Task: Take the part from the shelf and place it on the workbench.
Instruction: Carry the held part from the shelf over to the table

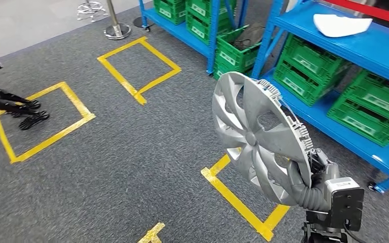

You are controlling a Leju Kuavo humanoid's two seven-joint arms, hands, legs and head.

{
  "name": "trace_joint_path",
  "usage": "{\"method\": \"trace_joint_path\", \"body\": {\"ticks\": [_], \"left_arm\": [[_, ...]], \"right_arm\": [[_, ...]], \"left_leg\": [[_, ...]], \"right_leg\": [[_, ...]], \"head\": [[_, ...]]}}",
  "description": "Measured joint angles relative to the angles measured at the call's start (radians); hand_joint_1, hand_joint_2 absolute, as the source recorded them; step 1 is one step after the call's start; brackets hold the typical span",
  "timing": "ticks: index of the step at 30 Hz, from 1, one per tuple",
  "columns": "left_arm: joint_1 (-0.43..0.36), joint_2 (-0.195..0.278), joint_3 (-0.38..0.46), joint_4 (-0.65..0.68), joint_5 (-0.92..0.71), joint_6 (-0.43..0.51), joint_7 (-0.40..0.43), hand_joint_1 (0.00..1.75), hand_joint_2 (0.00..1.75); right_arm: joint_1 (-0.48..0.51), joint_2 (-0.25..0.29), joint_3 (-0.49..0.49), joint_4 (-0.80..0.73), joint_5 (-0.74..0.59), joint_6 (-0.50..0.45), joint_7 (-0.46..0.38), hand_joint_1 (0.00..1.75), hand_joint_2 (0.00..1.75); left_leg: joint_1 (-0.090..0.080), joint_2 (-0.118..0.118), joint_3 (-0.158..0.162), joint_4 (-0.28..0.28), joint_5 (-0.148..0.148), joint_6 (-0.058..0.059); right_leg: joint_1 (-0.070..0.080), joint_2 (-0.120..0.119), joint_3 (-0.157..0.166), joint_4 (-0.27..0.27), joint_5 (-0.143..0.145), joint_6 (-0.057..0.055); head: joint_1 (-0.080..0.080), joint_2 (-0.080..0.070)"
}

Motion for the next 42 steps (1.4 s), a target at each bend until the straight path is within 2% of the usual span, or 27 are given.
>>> {"method": "trace_joint_path", "body": {"ticks": [2,4,5,7,8,10,12,14,15,16,17,19,20,21,22,23,24,25,27,29,30,31,33,35,38,40,42], "left_arm": [[0.000,0.000,-0.003,0.000,-0.004,-0.001,0.001,0.00,0.00],[-0.004,0.000,-0.007,-0.001,-0.011,-0.005,0.004,0.00,0.00],[-0.005,0.001,-0.010,-0.001,-0.015,-0.008,0.005,0.00,0.00],[-0.006,0.006,-0.015,-0.001,-0.019,-0.011,0.006,0.00,0.00],[-0.005,0.009,-0.017,-0.001,-0.020,-0.012,0.007,0.00,0.00],[-0.005,0.014,-0.020,-0.001,-0.021,-0.012,0.007,0.00,0.00],[-0.006,0.015,-0.023,0.000,-0.024,-0.012,0.009,0.00,0.00],[-0.007,0.016,-0.025,0.000,-0.026,-0.010,0.012,0.00,0.00],[-0.006,0.017,-0.026,0.000,-0.026,-0.008,0.014,0.00,0.00],[-0.005,0.018,-0.026,0.000,-0.025,-0.005,0.017,0.00,0.00],[-0.004,0.020,-0.027,0.000,-0.023,-0.002,0.019,0.00,0.00],[-0.004,0.025,-0.027,0.000,-0.017,0.003,0.024,0.00,0.00],[-0.004,0.027,-0.027,0.000,-0.014,0.004,0.025,0.00,0.00],[-0.003,0.030,-0.027,0.000,-0.012,0.004,0.026,0.00,0.00],[-0.001,0.033,-0.027,0.001,-0.011,0.003,0.026,0.00,0.00],[0.002,0.036,-0.027,0.001,-0.010,0.003,0.026,0.00,0.00],[0.004,0.039,-0.027,0.001,-0.010,0.003,0.026,0.00,0.00],[0.006,0.042,-0.027,0.001,-0.010,0.003,0.026,0.00,0.00],[0.005,0.046,-0.027,0.001,-0.010,0.003,0.026,0.00,0.00],[0.005,0.047,-0.027,0.001,-0.009,0.003,0.026,0.00,0.00],[0.005,0.048,-0.027,0.001,-0.007,0.005,0.027,0.00,0.00],[0.006,0.050,-0.027,0.001,-0.005,0.006,0.028,0.00,0.00],[0.006,0.055,-0.027,0.001,0.002,0.011,0.035,0.00,0.00],[0.005,0.057,-0.027,0.001,0.008,0.016,0.043,0.00,0.00],[0.006,0.059,-0.025,0.001,0.025,0.022,0.036,0.00,0.00],[0.008,0.062,-0.021,0.001,0.039,0.016,0.017,0.00,0.00],[0.007,0.064,-0.018,0.001,0.045,0.000,-0.014,0.00,0.00]], "right_arm": [[-0.001,0.002,0.000,0.003,-0.004,-0.005,0.001,1.75,1.75],[-0.009,0.003,-0.006,0.004,-0.015,-0.014,0.004,1.75,1.75],[-0.016,0.002,-0.010,0.004,-0.022,-0.017,0.007,1.75,1.75],[-0.032,0.002,-0.020,0.004,-0.032,-0.021,0.012,1.75,1.75],[-0.039,0.002,-0.024,0.004,-0.034,-0.022,0.015,1.75,1.75],[-0.046,0.000,-0.031,0.004,-0.035,-0.025,0.020,1.75,1.75],[-0.047,-0.001,-0.035,0.004,-0.028,-0.028,0.025,1.75,1.75],[-0.047,-0.002,-0.036,0.005,-0.018,-0.030,0.034,1.75,1.75],[-0.047,-0.002,-0.036,0.005,-0.013,-0.032,0.040,1.75,1.75],[-0.049,-0.002,-0.036,0.005,-0.009,-0.033,0.046,1.75,1.75],[-0.052,-0.002,-0.035,0.005,-0.004,-0.033,0.055,1.75,1.75],[-0.065,-0.003,-0.034,0.005,0.003,-0.034,0.071,1.75,1.75],[-0.072,-0.003,-0.033,0.004,0.007,-0.034,0.078,1.75,1.75],[-0.078,-0.003,-0.032,0.003,0.009,-0.035,0.082,1.75,1.75],[-0.084,-0.003,-0.031,0.002,0.010,-0.035,0.084,1.75,1.75],[-0.088,-0.003,-0.031,0.002,0.010,-0.035,0.086,1.75,1.75],[-0.091,-0.003,-0.030,0.002,0.011,-0.035,0.088,1.75,1.75],[-0.094,-0.003,-0.029,0.001,0.011,-0.036,0.089,1.75,1.75],[-0.096,-0.003,-0.028,0.001,0.011,-0.037,0.090,1.75,1.75],[-0.096,-0.003,-0.026,0.001,0.011,-0.037,0.091,1.75,1.75],[-0.096,-0.003,-0.024,0.001,0.011,-0.037,0.094,1.75,1.75],[-0.098,-0.003,-0.022,0.002,0.012,-0.037,0.097,1.75,1.75],[-0.104,-0.003,-0.018,0.002,0.017,-0.039,0.109,1.75,1.75],[-0.111,-0.005,-0.017,0.001,0.026,-0.041,0.119,1.75,1.75],[-0.119,-0.008,-0.017,0.000,0.025,-0.036,0.116,1.75,1.75],[-0.129,-0.008,-0.016,0.004,0.010,-0.028,0.098,1.75,1.75],[-0.144,-0.007,-0.012,0.013,-0.019,-0.019,0.062,1.75,1.75]], "left_leg": [[0.007,0.033,0.075,-0.131,0.049,-0.013],[0.006,0.058,0.130,-0.223,0.068,-0.007],[0.002,0.057,0.135,-0.232,0.065,0.002],[-0.002,0.033,0.129,-0.230,0.071,0.022],[-0.003,0.022,0.126,-0.230,0.074,0.030],[-0.004,0.000,0.123,-0.232,0.080,0.043],[-0.011,-0.027,0.117,-0.232,0.085,0.053],[-0.020,-0.057,0.112,-0.231,0.089,0.059],[-0.024,-0.072,0.110,-0.230,0.090,0.061],[-0.027,-0.087,0.110,-0.230,0.092,0.063],[-0.029,-0.102,0.109,-0.229,0.094,0.063],[-0.029,-0.126,0.105,-0.229,0.101,0.060],[-0.026,-0.136,0.100,-0.230,0.105,0.056],[-0.024,-0.146,0.095,-0.231,0.109,0.050],[-0.022,-0.158,0.091,-0.233,0.114,0.044],[-0.021,-0.155,0.085,-0.231,0.115,0.040],[-0.024,-0.135,0.076,-0.220,0.107,0.036],[-0.026,-0.103,0.061,-0.192,0.089,0.033],[-0.024,-0.033,0.010,-0.083,0.028,0.026],[-0.013,-0.011,-0.033,0.019,-0.013,0.015],[-0.008,-0.006,-0.032,0.026,-0.010,0.010],[-0.002,0.001,-0.010,-0.005,0.008,0.004],[0.002,0.036,0.074,-0.136,0.051,-0.004],[0.000,0.060,0.129,-0.219,0.066,0.004],[-0.006,0.033,0.127,-0.224,0.070,0.028],[-0.004,0.009,0.125,-0.228,0.076,0.041],[-0.005,-0.014,0.121,-0.230,0.081,0.050]], "right_leg": [[-0.006,-0.023,-0.001,0.009,-0.006,0.015],[-0.007,-0.042,-0.008,0.022,-0.016,0.035],[-0.006,-0.050,-0.008,0.025,-0.017,0.044],[-0.010,-0.064,-0.003,0.025,-0.017,0.059],[-0.014,-0.056,-0.005,0.031,-0.022,0.065],[-0.018,-0.006,-0.035,0.093,-0.065,0.069],[-0.012,0.044,-0.101,0.233,-0.133,0.061],[-0.003,0.059,-0.153,0.336,-0.161,0.048],[0.002,0.062,-0.153,0.330,-0.146,0.040],[0.007,0.068,-0.135,0.287,-0.116,0.031],[0.012,0.085,-0.104,0.215,-0.079,0.020],[0.017,0.134,-0.047,0.091,-0.033,0.006],[0.020,0.149,-0.031,0.059,-0.025,0.001],[0.022,0.150,-0.027,0.052,-0.025,-0.001],[0.026,0.137,-0.023,0.046,-0.020,-0.005],[0.025,0.123,-0.020,0.037,-0.013,-0.008],[0.023,0.110,-0.015,0.026,-0.006,-0.012],[0.021,0.095,-0.011,0.014,0.001,-0.016],[0.020,0.065,-0.008,0.004,0.006,-0.020],[0.020,0.033,-0.011,0.005,0.006,-0.019],[0.018,0.017,-0.013,0.005,0.005,-0.017],[0.016,0.002,-0.014,0.008,0.004,-0.014],[0.013,-0.023,-0.015,0.019,-0.003,0.000],[0.014,-0.044,-0.018,0.033,-0.013,0.017],[0.010,-0.069,-0.017,0.038,-0.015,0.037],[0.003,-0.034,-0.035,0.073,-0.041,0.048],[-0.002,0.028,-0.086,0.181,-0.099,0.052]], "head": [[-0.007,0.000],[-0.013,0.000],[-0.013,0.000],[-0.006,0.000],[-0.002,0.000],[0.007,0.000],[0.021,0.000],[0.030,0.000],[0.032,0.000],[0.033,0.000],[0.034,0.000],[0.034,0.000],[0.034,0.000],[0.034,0.000],[0.036,0.000],[0.037,0.000],[0.035,0.000],[0.031,0.000],[0.021,0.000],[0.016,0.000],[0.014,0.000],[0.011,0.000],[0.006,0.000],[0.004,0.000],[0.010,0.000],[0.016,0.000],[0.027,0.000]]}}
